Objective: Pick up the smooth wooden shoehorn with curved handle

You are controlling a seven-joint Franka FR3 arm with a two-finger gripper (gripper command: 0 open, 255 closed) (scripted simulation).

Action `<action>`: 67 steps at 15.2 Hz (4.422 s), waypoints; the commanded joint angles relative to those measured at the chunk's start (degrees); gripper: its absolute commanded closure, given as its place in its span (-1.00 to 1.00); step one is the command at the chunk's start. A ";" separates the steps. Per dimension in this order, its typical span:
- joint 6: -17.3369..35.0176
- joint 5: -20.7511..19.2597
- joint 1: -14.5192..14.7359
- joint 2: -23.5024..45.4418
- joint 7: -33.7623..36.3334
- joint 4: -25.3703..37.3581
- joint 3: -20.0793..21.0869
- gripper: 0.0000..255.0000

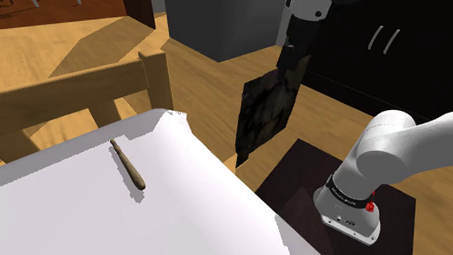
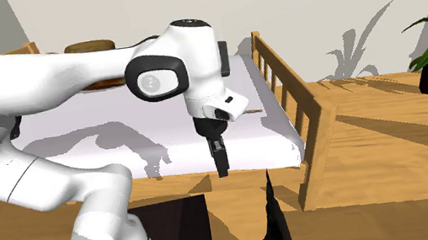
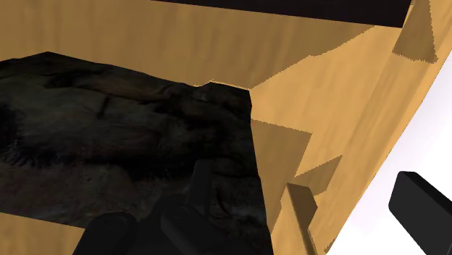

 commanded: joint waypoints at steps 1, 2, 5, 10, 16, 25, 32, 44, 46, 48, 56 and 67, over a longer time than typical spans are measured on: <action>0.00 0.00 0.00 0.00 0.00 0.00 0.00 -1.00; 0.44 0.80 0.45 0.71 1.59 0.14 1.38 -1.00; 1.84 3.05 1.69 3.36 6.31 1.04 5.46 -1.00; 4.31 6.02 3.23 9.29 14.06 4.02 12.10 -1.00; 7.07 7.50 4.16 18.57 23.49 10.02 19.72 -1.00; 9.35 3.42 4.61 36.64 39.17 23.85 30.33 -1.00; 7.53 -5.86 8.26 54.57 52.69 39.34 35.57 -1.00; 2.44 -16.83 19.66 77.04 63.73 61.90 34.40 -1.00; 3.87 -16.98 19.50 77.23 63.89 60.60 34.31 -1.00; 4.98 -17.11 19.39 77.40 64.01 59.62 34.22 -1.00; 5.81 -17.07 19.07 77.16 63.95 58.58 34.22 1.00; -0.84 -16.61 20.14 76.83 63.42 65.10 34.55 1.00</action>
